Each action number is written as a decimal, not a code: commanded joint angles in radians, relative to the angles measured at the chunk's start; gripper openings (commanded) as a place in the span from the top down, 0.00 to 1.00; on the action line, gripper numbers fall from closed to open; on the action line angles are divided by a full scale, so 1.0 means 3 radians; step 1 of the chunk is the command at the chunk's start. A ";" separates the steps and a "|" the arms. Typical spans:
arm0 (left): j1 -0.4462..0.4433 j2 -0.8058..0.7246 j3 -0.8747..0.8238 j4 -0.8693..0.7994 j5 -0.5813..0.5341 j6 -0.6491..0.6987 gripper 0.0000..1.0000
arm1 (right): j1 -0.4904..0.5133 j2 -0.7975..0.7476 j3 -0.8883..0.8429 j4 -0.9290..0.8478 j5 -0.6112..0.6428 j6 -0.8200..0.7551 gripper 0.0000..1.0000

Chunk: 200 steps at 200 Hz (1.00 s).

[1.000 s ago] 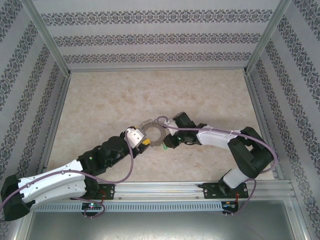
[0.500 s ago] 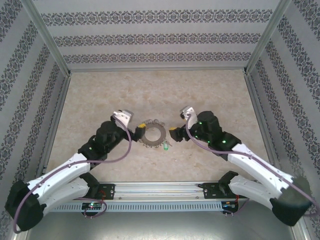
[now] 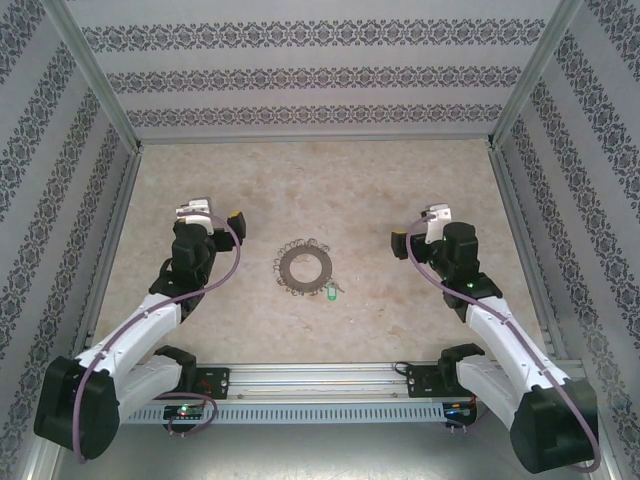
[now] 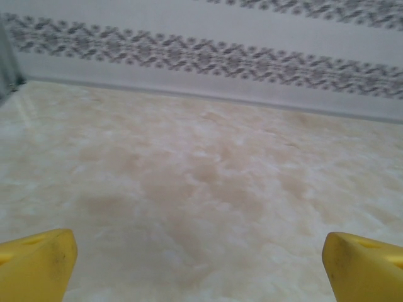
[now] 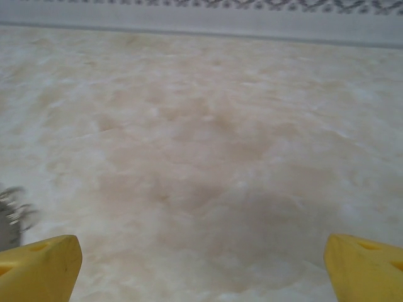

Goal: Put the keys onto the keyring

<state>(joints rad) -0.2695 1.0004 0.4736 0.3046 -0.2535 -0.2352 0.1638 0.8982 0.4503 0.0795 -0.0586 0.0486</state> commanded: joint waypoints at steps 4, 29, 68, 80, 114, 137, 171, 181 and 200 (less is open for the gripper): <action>0.0230 0.0129 -0.0032 0.0200 -0.0449 0.0109 0.00 | -0.0107 -0.0049 -0.0333 0.0804 0.0246 0.0026 0.02; 0.0370 0.0389 -0.0123 0.0432 -0.0606 0.0080 0.00 | -0.0135 0.0141 -0.0613 0.1267 0.0565 -0.0098 0.02; 0.0406 0.0946 -0.0299 0.1514 -0.0689 0.0600 0.00 | -0.0250 0.0856 -0.0620 0.1921 0.0607 -0.0181 0.02; 0.0434 0.1000 -0.0217 0.1469 -0.0663 0.0605 0.00 | -0.0262 0.0981 -0.0504 0.1868 0.0509 -0.0223 0.02; 0.0474 0.1083 -0.0050 0.1267 -0.0583 0.0720 0.00 | -0.0270 0.1207 -0.0379 0.1877 0.0451 -0.0276 0.02; 0.0474 0.0826 -0.0176 0.0923 -0.0673 0.0801 0.00 | -0.0266 0.1177 -0.0272 0.1710 0.0603 -0.0259 0.02; 0.0504 0.1227 -0.0050 0.1226 -0.0479 0.0818 0.00 | -0.0265 0.1175 -0.0212 0.1543 0.0799 -0.0186 0.02; 0.0500 0.1307 -0.0008 0.1163 -0.0521 0.0793 0.00 | -0.0269 0.1117 -0.0249 0.1549 0.0786 -0.0179 0.02; 0.0508 0.1378 -0.0172 0.1468 -0.0460 0.0836 0.00 | -0.0271 0.1049 -0.0407 0.1792 0.0652 -0.0254 0.02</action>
<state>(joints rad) -0.1303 1.3899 0.4435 0.6666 -0.4122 -0.0143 0.0933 1.2491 0.3664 0.5579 0.1440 -0.0181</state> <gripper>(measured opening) 0.998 0.979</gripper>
